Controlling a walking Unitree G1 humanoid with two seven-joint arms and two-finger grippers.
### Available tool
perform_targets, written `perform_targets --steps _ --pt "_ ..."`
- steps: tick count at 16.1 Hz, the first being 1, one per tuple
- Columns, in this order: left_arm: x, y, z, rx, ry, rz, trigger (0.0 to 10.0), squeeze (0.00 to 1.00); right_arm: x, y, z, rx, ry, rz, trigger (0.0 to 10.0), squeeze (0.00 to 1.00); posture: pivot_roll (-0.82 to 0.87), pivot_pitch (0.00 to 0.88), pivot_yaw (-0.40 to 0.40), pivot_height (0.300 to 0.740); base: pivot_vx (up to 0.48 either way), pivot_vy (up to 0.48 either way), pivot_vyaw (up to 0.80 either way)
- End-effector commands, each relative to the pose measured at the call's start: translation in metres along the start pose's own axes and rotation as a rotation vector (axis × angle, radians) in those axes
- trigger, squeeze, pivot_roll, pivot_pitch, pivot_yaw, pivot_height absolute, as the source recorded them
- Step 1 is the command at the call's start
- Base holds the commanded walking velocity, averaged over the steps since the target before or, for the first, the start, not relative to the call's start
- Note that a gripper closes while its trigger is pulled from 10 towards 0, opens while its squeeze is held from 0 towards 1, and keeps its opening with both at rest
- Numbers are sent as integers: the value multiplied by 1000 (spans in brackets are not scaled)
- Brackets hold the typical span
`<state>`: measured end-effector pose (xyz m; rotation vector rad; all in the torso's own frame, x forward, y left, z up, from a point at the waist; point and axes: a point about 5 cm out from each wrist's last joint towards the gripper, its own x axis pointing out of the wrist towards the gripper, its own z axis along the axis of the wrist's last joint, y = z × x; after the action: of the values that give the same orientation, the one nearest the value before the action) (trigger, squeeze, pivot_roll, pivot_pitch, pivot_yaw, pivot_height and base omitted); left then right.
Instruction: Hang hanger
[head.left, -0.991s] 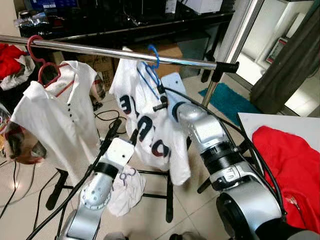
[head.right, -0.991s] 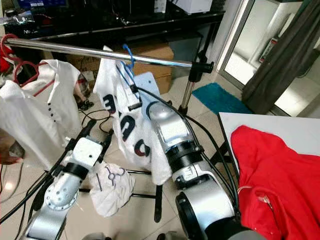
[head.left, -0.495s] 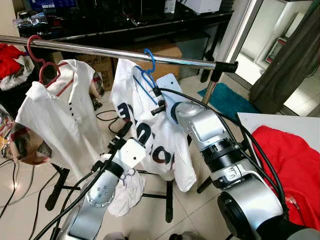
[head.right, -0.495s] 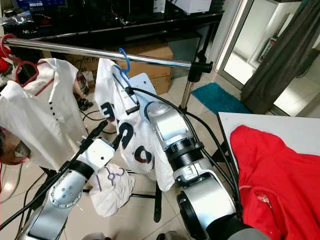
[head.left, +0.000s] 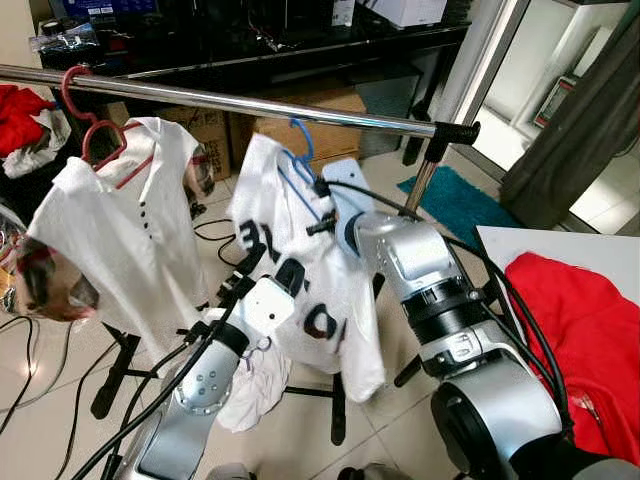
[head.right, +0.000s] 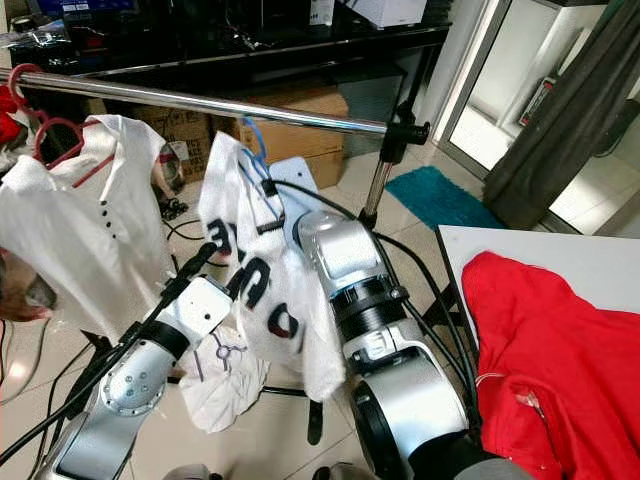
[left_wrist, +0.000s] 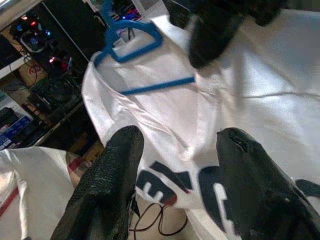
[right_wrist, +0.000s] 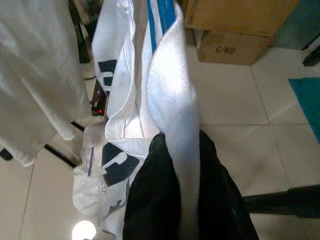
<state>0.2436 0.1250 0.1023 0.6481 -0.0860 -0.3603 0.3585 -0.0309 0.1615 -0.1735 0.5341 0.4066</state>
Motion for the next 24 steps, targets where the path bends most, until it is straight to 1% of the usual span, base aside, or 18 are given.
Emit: perform_targets --steps 1,2,5,9,10,12,15,19,21,24 --pt "1 -2 4 5 -12 -17 10000 0 -7 -3 18 -3 -75 -9 10000 0 125 37 -89 740 0 0 0" --pt "1 -2 4 5 -10 -18 10000 0 -8 -3 18 -4 -106 8 10000 0 125 38 -88 740 0 0 0" --pt "0 -2 3 6 -6 -21 10000 0 -11 -10 12 -7 -115 -12 10000 0 123 35 -82 740 0 0 0" --pt "2 0 5 14 -16 -25 10000 0 -14 -12 23 20 -147 -21 10000 0 117 27 -75 740 0 0 0" --pt "3 0 5 16 -18 -26 10000 0 -14 -10 27 26 -151 -18 10000 0 117 25 -74 740 0 0 0" --pt "3 1 5 20 -21 -28 10000 0 -14 -5 31 32 -144 -3 10000 0 119 24 -74 740 0 0 0" --pt "1 0 6 26 -16 -29 10000 0 -13 3 29 26 -89 33 10000 0 129 26 -77 740 0 0 0" --pt "1 1 6 40 -18 -34 10000 0 -12 3 28 17 -58 26 10000 0 134 28 -76 740 0 0 0" --pt "3 2 9 49 -26 -37 10000 0 -11 3 26 35 -28 20 10000 0 129 27 -72 740 0 0 0" --pt "3 0 10 51 -30 -43 10000 0 -10 4 23 57 -5 22 10000 0 127 30 -71 740 0 0 0"
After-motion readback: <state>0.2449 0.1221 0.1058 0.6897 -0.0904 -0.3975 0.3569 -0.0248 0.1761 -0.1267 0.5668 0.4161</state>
